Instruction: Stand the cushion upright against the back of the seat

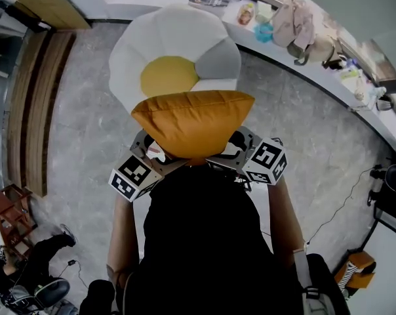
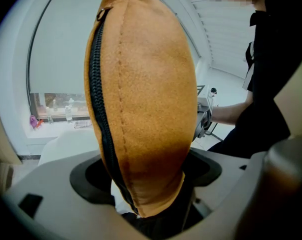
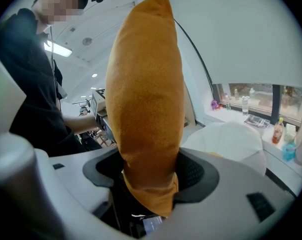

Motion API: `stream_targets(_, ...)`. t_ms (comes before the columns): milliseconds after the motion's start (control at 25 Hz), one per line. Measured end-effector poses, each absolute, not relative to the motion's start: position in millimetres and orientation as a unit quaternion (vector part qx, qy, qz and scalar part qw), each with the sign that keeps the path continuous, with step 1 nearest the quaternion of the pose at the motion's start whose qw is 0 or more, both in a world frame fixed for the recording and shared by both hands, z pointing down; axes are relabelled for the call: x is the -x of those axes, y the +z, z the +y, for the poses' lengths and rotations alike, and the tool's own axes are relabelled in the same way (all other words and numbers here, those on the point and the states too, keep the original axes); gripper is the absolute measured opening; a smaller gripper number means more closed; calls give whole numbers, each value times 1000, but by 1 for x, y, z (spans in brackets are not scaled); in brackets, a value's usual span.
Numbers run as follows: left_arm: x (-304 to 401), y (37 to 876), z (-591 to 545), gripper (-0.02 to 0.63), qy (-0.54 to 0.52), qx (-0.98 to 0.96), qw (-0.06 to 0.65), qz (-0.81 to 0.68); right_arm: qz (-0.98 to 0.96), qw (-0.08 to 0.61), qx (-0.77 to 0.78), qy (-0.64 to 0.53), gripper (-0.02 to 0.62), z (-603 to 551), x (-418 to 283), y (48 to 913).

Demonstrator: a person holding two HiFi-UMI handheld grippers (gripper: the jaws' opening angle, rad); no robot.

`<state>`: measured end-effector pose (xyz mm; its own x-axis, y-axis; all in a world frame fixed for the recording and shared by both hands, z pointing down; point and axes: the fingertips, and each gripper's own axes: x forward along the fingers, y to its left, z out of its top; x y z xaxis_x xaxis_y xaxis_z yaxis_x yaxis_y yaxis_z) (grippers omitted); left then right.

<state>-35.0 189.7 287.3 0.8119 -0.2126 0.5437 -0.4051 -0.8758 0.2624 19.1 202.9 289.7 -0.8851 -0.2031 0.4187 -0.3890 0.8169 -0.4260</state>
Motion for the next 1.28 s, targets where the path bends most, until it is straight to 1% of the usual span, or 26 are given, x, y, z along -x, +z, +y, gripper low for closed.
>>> stream_targets(480, 94, 281, 92, 408, 250, -940, 178, -148, -928, 199, -179, 258, 316, 107, 41, 283)
stream_targets(880, 149, 291, 38, 408, 244, -945, 175, -125, -918, 223, -192, 264, 316, 56, 96, 292)
stream_targets(1280, 160, 301, 21, 408, 249, -945, 176, -120, -910, 267, -188, 256, 316, 39, 106, 302)
